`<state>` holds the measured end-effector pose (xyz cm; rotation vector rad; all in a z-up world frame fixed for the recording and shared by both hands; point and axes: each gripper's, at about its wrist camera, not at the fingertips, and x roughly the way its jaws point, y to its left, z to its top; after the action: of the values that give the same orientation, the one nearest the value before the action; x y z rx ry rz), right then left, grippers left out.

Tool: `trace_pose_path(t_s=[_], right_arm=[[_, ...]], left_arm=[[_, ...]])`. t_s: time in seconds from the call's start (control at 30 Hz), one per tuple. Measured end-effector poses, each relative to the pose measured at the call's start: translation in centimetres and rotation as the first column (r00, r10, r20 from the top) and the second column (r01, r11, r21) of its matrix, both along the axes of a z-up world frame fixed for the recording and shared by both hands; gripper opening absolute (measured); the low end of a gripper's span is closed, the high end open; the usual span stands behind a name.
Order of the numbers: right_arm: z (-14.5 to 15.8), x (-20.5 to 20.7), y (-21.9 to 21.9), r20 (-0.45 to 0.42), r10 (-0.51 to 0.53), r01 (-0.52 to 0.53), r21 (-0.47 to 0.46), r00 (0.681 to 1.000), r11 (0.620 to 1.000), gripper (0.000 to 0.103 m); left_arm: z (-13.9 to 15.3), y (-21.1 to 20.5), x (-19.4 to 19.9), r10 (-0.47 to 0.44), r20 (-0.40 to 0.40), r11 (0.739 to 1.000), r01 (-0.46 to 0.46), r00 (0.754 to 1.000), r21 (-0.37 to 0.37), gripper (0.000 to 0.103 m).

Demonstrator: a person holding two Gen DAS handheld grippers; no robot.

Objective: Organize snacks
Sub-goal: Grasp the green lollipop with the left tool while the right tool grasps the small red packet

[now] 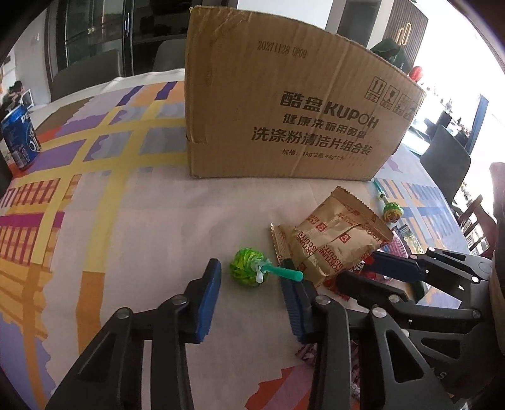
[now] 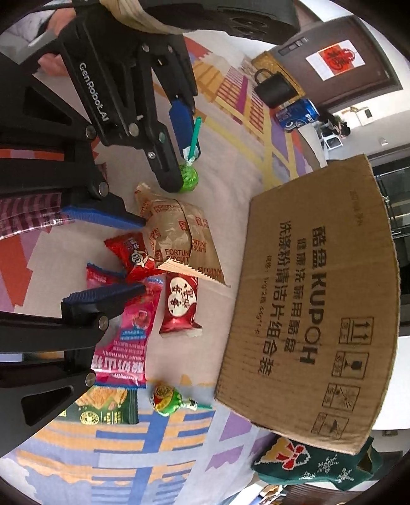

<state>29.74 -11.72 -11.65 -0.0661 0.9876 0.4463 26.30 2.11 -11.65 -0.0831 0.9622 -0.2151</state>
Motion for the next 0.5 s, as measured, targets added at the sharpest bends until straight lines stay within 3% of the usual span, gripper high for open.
trace_pose_path(t_s=[0.23, 0.5], right_arm=[[-0.14, 0.16, -0.26, -0.001, -0.016, 0.016, 0.008, 1.000, 1.000, 0.026], [0.07, 0.05, -0.78, 0.006, -0.032, 0.032, 0.025, 0.999, 0.999, 0.017]], left_arm=[[-0.41, -0.56, 0.34, -0.006, -0.013, 1.000, 0.006, 1.000, -0.005, 0.027], [-0.02, -0.74, -0.20, -0.005, -0.008, 1.000, 0.005, 1.000, -0.004, 0.027]])
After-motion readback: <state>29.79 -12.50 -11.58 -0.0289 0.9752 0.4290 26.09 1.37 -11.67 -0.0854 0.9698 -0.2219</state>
